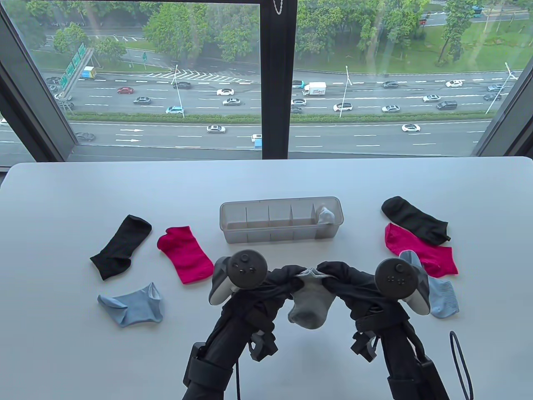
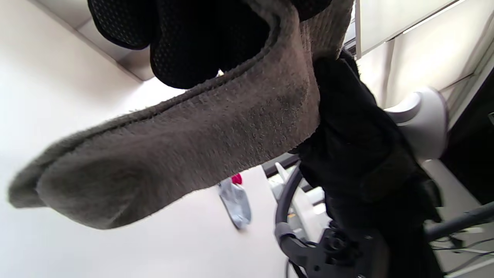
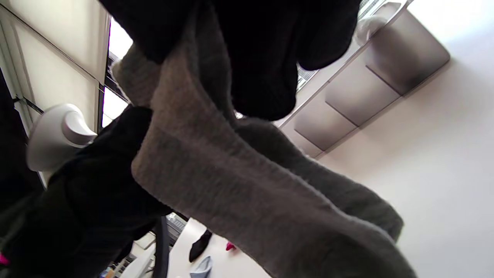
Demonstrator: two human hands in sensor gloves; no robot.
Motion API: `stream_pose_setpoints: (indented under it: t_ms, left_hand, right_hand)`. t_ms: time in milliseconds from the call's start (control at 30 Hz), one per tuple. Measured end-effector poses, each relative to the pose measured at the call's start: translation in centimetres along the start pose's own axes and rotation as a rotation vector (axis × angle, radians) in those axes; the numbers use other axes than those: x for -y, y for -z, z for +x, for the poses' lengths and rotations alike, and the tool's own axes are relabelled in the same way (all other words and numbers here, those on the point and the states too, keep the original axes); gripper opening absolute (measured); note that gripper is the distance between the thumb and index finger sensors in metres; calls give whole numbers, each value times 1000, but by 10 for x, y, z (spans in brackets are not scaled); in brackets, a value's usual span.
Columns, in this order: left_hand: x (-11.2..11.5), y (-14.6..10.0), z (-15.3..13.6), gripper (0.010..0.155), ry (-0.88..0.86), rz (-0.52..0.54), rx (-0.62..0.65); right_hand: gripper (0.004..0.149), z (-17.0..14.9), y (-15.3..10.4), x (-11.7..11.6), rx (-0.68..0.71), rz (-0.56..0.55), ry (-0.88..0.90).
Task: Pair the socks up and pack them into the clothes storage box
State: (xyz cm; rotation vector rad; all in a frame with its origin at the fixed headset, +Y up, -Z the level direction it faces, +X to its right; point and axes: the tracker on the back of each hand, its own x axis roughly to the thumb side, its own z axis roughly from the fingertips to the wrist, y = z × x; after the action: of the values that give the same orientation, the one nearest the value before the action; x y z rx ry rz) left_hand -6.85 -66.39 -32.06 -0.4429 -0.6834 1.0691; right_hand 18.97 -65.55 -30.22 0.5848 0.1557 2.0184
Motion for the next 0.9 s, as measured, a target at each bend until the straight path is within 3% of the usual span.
stream_pose_setpoints:
  t_ms: [67,133,233,300,367,433,533,567,667,700,767,900]
  left_hand:
    - [4,3,-2,45,-140,-102,13]
    - [10,8,-11,45,-106,-187,-94]
    - [16,11,-34,45,186,-75,-311]
    - [25,10,-49,54,408,91,-440]
    - [31,9,-53,77,680,56,-551]
    - [34,11,-45,69,796,13,-496]
    - [44,18,-41,46,648,-190,-418]
    - [49,20,-43,47,590,-255,-412]
    - [64,23,-63,55,507,-407,-560]
    - [64,23,-66,55,529,-416,-572]
    - [61,22,-71,56,609,-329,-585]
    - [53,19,-83,56,506,-344,-581]
  right_hand:
    - [41,1,-3,5,3,1,58]
    - [41,-8,-1,1,-105,55,-30]
    - [44,-36,8,-23,-286,48,-200]
    - [53,-53,13,-42,-371,-27,-270]
    - [58,-61,14,-49,-392,20,-355]
    - [58,-60,13,-50,-372,40,-400]
    - [55,-59,12,-51,-354,175,-383]
    - [54,-60,12,-51,-369,231,-371]
    - [55,-67,7,-60,-456,477,-398]
    - [56,-70,7,-63,-479,529,-419]
    - [60,-77,6,-70,-539,638,-453]
    - [70,-84,11,-90,-526,617,-488]
